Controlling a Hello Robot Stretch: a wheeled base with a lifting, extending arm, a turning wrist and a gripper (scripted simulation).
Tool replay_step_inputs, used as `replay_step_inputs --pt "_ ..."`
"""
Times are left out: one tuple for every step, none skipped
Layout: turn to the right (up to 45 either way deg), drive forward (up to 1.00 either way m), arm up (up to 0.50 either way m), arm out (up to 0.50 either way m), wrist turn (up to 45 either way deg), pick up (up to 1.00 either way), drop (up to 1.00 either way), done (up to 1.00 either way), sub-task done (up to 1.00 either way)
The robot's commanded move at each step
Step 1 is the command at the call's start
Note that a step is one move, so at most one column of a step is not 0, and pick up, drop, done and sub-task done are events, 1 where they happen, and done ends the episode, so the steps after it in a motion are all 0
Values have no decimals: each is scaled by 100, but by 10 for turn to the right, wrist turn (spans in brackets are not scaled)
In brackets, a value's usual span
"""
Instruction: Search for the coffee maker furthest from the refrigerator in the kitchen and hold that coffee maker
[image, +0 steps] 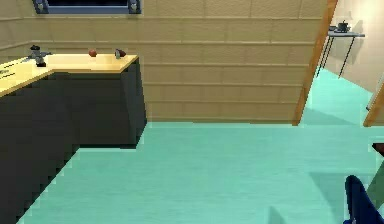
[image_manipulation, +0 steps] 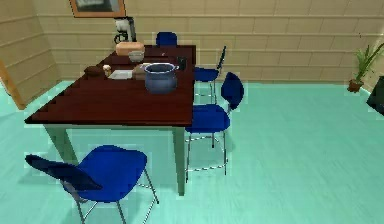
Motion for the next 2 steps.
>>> replay_step_inputs --pt "0 15 0 0 0 0 0 0 0" --pt "210 0 0 0 0 0 0 0 0"
